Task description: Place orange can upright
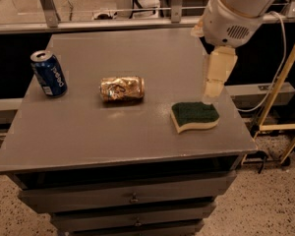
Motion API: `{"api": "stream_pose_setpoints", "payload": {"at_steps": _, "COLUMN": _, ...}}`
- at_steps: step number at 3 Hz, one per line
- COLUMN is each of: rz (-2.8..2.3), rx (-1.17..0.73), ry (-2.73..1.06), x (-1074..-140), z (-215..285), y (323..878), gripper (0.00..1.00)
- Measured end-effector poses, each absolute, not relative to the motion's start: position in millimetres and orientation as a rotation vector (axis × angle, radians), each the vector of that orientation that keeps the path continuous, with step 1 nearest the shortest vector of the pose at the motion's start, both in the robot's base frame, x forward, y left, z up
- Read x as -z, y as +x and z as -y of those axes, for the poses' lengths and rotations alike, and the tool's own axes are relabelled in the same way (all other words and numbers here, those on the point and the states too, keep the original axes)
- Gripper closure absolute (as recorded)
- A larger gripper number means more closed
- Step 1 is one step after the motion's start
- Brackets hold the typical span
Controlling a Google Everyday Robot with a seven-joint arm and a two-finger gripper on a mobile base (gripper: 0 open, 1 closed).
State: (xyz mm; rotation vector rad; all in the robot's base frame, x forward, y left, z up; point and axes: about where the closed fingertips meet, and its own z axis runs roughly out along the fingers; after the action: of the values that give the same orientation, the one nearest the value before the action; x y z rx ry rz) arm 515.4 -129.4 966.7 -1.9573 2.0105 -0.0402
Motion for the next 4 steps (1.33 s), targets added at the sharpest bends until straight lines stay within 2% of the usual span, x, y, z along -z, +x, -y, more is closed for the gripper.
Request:
{"api": "stream_pose_setpoints", "payload": {"at_steps": 1, "rz": -1.931, "rx": 0.009, "ry": -2.061, "x": -953.5, "z": 69.1, "y": 550.8, "gripper": 0.00}}
{"api": "stream_pose_setpoints", "payload": {"at_steps": 3, "rz": -1.911, "rx": -0.046, "ry": -2.120, "x": -923.3, "z": -1.4, "y": 577.1, "gripper": 0.00}}
{"api": "stream_pose_setpoints", "payload": {"at_steps": 4, "rz": -1.965, "rx": -0.042, "ry": -2.117, "x": -897.6, "z": -19.6, "y": 585.7, "gripper": 0.00}}
